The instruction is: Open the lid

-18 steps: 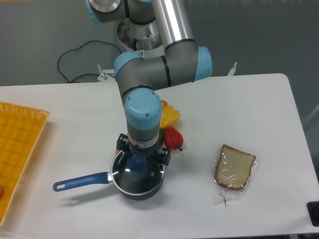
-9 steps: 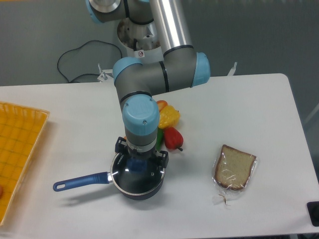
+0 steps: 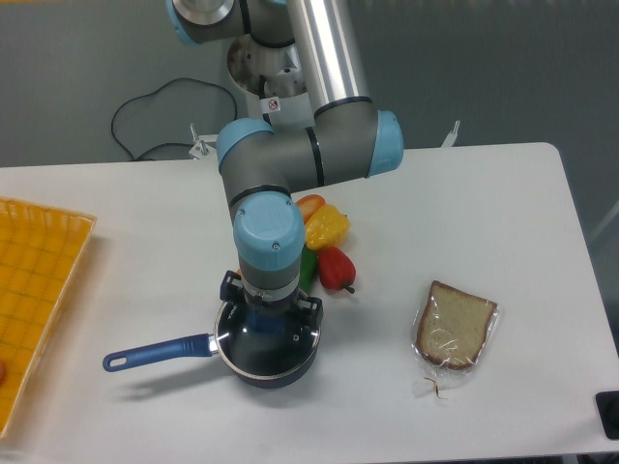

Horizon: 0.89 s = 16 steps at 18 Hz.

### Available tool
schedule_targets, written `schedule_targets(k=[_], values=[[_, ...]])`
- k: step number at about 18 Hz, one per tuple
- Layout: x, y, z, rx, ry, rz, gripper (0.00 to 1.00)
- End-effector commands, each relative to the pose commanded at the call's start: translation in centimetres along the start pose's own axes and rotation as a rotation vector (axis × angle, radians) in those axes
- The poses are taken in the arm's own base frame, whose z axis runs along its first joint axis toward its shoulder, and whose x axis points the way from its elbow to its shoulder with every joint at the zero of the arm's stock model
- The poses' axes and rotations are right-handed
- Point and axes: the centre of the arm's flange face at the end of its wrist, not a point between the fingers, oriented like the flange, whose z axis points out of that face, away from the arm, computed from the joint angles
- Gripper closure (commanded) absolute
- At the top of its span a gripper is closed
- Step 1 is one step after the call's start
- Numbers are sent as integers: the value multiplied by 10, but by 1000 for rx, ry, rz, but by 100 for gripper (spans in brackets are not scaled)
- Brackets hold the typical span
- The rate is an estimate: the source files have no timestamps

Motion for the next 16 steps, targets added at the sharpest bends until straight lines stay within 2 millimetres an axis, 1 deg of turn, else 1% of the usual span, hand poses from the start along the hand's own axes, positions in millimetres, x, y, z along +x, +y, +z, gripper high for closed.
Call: schedule_targets(k=[12, 16], values=[[3, 1, 6, -9, 3, 2, 0], [4, 1, 6, -9, 4, 4, 5]])
